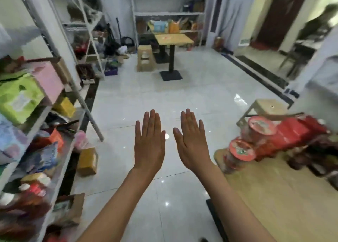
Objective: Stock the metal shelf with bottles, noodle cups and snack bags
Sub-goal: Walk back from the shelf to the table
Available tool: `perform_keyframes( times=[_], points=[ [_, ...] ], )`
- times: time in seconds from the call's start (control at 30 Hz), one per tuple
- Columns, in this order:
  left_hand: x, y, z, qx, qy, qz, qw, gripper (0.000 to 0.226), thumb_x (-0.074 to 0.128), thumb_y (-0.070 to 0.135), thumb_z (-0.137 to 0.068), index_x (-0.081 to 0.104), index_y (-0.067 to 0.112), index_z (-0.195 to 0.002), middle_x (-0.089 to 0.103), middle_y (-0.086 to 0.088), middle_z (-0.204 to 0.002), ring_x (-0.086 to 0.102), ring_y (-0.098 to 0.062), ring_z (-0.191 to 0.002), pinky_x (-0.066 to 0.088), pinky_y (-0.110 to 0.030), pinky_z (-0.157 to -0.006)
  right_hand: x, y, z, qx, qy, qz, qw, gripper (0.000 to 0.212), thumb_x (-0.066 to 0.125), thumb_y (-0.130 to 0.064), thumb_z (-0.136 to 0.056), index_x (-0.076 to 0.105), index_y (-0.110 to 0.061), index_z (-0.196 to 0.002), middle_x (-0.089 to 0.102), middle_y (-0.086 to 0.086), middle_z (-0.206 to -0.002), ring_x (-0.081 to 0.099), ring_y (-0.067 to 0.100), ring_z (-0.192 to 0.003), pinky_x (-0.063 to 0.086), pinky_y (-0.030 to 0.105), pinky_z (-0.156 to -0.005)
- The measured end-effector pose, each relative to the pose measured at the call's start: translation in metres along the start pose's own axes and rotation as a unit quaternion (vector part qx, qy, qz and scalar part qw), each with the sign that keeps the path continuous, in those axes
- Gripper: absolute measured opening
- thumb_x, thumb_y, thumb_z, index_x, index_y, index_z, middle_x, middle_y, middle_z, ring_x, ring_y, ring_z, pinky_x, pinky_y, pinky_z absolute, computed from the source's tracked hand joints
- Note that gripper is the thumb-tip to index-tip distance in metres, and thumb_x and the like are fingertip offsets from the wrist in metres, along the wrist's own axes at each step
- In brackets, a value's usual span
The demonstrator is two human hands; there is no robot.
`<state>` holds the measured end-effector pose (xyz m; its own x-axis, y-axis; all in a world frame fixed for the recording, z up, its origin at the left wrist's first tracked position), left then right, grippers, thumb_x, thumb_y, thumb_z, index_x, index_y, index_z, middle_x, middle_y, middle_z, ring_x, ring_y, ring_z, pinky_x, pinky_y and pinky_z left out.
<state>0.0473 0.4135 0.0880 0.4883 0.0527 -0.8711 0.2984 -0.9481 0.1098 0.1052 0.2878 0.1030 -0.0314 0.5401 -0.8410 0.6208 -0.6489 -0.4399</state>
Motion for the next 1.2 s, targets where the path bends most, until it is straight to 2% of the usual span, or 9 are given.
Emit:
perform_keyframes(
  times=[0.07,0.27,0.37,0.47,0.6,0.73,0.83,1.03,1.2],
  points=[
    [0.016,0.057,-0.024,0.057,-0.003,0.035,0.998,0.053,0.027,0.025,-0.106,0.017,0.002,-0.153,0.014,-0.013,-0.161,0.007,-0.027,-0.15,0.011,-0.049,-0.12,-0.029,0.057,0.002,0.046,0.023,0.018,0.998,0.07,0.0,-0.052,-0.096,-0.002,-0.017,-0.156,-0.008,-0.002,-0.163,-0.017,0.002,-0.145,-0.013,0.033,-0.121],
    [0.053,0.219,-0.068,0.166,-0.049,0.097,0.98,0.058,0.014,0.031,-0.102,0.018,0.002,-0.153,0.018,-0.014,-0.161,0.013,-0.029,-0.15,0.015,-0.05,-0.12,-0.107,0.205,0.03,0.165,0.086,0.063,0.981,0.074,0.003,-0.053,-0.095,0.011,-0.013,-0.156,0.007,0.003,-0.165,0.0,0.014,-0.152,-0.006,0.035,-0.122],
    [0.077,0.281,-0.07,0.211,-0.07,0.124,0.967,0.056,0.029,0.027,-0.103,0.018,0.003,-0.153,0.018,-0.014,-0.161,0.014,-0.03,-0.149,0.019,-0.051,-0.119,-0.128,0.261,0.055,0.227,0.122,0.037,0.965,0.065,0.015,-0.049,-0.102,0.016,-0.014,-0.157,0.013,0.003,-0.164,0.005,0.014,-0.152,0.0,0.032,-0.123],
    [0.097,0.336,-0.066,0.252,-0.106,0.163,0.948,0.057,0.011,0.035,-0.102,0.009,0.006,-0.152,0.017,-0.015,-0.161,0.015,-0.03,-0.149,0.02,-0.051,-0.119,-0.138,0.321,0.08,0.297,0.16,0.002,0.941,0.056,0.031,-0.038,-0.105,0.026,-0.011,-0.154,0.025,0.008,-0.161,0.017,0.019,-0.15,0.012,0.038,-0.123],
    [0.121,0.399,-0.063,0.277,-0.148,0.205,0.927,0.058,0.014,0.035,-0.103,0.016,0.008,-0.154,0.013,-0.009,-0.163,0.001,-0.02,-0.15,0.012,-0.047,-0.121,-0.149,0.402,0.104,0.408,0.195,-0.054,0.89,0.057,0.039,-0.038,-0.103,0.031,-0.009,-0.151,0.032,0.009,-0.157,0.026,0.022,-0.146,0.024,0.043,-0.119],
    [0.142,0.441,-0.062,0.285,-0.175,0.218,0.917,0.06,0.013,0.038,-0.102,0.009,0.011,-0.156,0.006,-0.005,-0.164,-0.01,-0.012,-0.147,0.005,-0.042,-0.122,-0.161,0.467,0.107,0.492,0.212,-0.089,0.84,0.059,0.044,-0.037,-0.101,0.029,-0.01,-0.152,0.033,0.01,-0.157,0.028,0.024,-0.145,0.027,0.04,-0.117],
    [0.155,0.46,-0.064,0.282,-0.191,0.213,0.916,0.059,0.014,0.038,-0.103,0.006,0.013,-0.156,0.003,-0.003,-0.164,-0.012,-0.009,-0.146,0.002,-0.038,-0.122,-0.168,0.511,0.099,0.515,0.208,-0.092,0.827,0.061,0.046,-0.035,-0.101,0.025,-0.012,-0.154,0.031,0.009,-0.158,0.028,0.026,-0.145,0.028,0.041,-0.116],
    [0.169,0.475,-0.079,0.257,-0.226,0.224,0.912,0.056,0.021,0.033,-0.106,0.004,0.015,-0.156,-0.001,-0.001,-0.164,-0.015,-0.008,-0.146,-0.007,-0.031,-0.12,-0.174,0.568,0.066,0.507,0.18,-0.075,0.84,0.063,0.05,-0.029,-0.1,0.021,-0.02,-0.155,0.025,0.008,-0.16,0.027,0.03,-0.145,0.03,0.044,-0.115],
    [0.171,0.475,-0.086,0.234,-0.238,0.217,0.917,0.055,0.022,0.035,-0.107,0.003,0.018,-0.156,-0.004,0.002,-0.164,-0.02,-0.003,-0.142,-0.011,-0.027,-0.116,-0.164,0.58,0.059,0.498,0.174,-0.085,0.845,0.051,0.056,-0.026,-0.096,0.039,-0.021,-0.144,0.043,0.005,-0.147,0.045,0.029,-0.131,0.04,0.045,-0.108]
  ],
)
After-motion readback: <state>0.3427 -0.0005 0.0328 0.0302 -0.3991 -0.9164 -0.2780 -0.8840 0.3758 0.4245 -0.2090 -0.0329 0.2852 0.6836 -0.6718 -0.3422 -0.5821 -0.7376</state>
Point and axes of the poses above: each hand's wrist, its own z-axis away from the middle knuckle, its own x-axis out of the palm, y = z × x, the point moved 3 cm from there along -z, towards the middle knuckle
